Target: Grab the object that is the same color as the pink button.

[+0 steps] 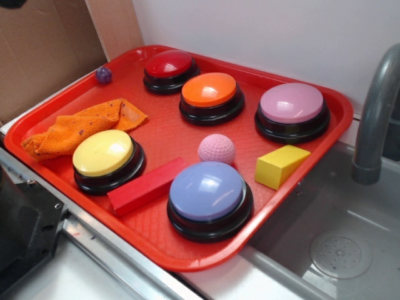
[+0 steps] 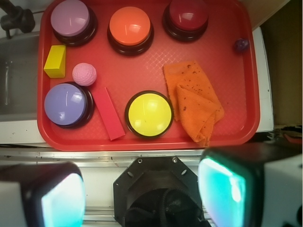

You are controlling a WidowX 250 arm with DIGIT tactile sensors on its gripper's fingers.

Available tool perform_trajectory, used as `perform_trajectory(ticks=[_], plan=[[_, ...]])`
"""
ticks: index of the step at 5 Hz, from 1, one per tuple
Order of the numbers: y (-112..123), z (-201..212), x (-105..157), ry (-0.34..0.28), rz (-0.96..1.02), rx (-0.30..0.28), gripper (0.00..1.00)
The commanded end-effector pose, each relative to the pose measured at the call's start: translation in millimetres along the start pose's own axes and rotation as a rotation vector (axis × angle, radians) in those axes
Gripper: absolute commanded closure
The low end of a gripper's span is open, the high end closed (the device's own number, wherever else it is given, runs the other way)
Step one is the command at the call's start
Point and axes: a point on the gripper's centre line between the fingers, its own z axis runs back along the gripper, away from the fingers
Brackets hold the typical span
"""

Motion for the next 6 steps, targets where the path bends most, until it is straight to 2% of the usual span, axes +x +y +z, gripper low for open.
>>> perform_trajectory(ticks=[1,2,3,4,5,6], plan=[[0.0,0.0,0.0,0.0,0.0,0.0,0.0],[-16.8,-20.8,17.4,0.013,0.129,-0.006,0.0],[-40.1,-52.6,42.2,-0.021,0.257,-0.017,0.0],[-63.7,-92.8,64.1,-0.077,0.363,-0.081,0.0],[-79.6,-128.3,81.8,-0.088,0.453,-0.086,0.0],[-92.4,-168.1,103.3,-0.113,0.432,-0.118,0.0]])
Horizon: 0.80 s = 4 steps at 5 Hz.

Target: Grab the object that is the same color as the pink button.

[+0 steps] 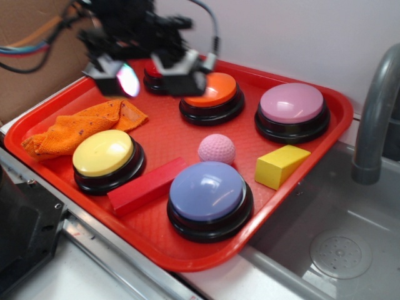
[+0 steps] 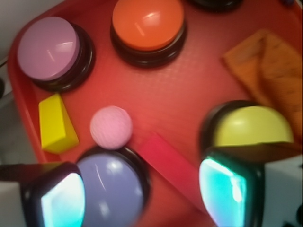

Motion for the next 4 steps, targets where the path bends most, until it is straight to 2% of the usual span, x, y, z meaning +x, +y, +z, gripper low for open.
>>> perform_trajectory(ticks=[1,2,3,4], plan=[[-32.5,-56.5,22.5,-0.038,-0.067,-0.077,0.0],[-34.3,-67.0,24.8,-0.053,-0.077,-0.063,0.0],[-32.6,-71.4,24.8,-0.046,-0.051,-0.041,0.96],[-28.5,-74.5,25.3,-0.035,-0.039,-0.047,1.0]])
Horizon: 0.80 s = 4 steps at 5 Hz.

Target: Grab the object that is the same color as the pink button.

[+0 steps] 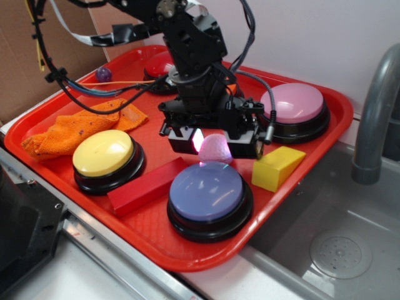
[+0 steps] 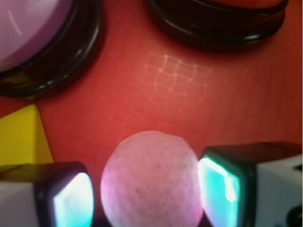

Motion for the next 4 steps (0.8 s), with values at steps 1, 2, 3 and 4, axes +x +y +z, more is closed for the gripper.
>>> perform_trajectory(ticks=[1,2,3,4], plan=[[-5.3,8.3,9.3,-0.016,0.003,0.004,1.0],[-3.0,36.0,16.3,-0.03,-0.075,0.086,1.0],[21.8,76.4,30.0,0.029,-0.153,0.137,1.0],[47.5,107.7,39.1,0.001,-0.201,0.161,1.0]])
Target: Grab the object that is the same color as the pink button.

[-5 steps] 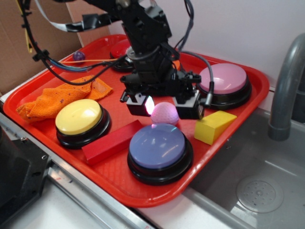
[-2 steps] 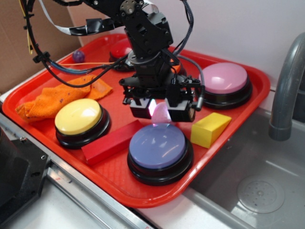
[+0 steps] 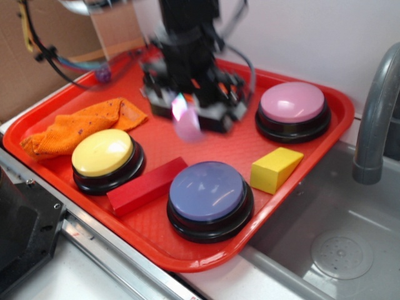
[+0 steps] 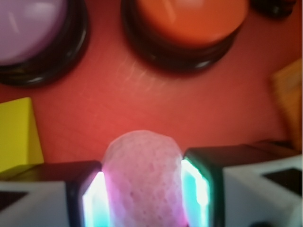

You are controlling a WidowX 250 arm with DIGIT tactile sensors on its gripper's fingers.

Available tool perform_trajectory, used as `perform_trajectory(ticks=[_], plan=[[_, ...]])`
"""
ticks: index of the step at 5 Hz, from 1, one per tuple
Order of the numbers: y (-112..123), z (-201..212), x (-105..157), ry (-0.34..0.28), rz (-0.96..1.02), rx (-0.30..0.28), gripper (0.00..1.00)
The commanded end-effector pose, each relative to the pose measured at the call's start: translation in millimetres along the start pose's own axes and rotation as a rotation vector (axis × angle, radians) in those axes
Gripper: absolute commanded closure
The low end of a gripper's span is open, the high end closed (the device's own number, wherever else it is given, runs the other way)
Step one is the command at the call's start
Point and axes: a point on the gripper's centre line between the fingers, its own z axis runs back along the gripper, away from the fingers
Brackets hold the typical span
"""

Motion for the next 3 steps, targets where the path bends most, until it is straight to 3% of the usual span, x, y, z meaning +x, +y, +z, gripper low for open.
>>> perform_trajectory(ticks=[1,2,3], plan=[[75.6,64.1,16.1,-0.114,-0.065,0.024,1.0],[95.6,68.9,16.0,-0.077,-0.011,0.061,1.0],[107.5,67.2,14.9,-0.039,0.026,0.038,1.0]])
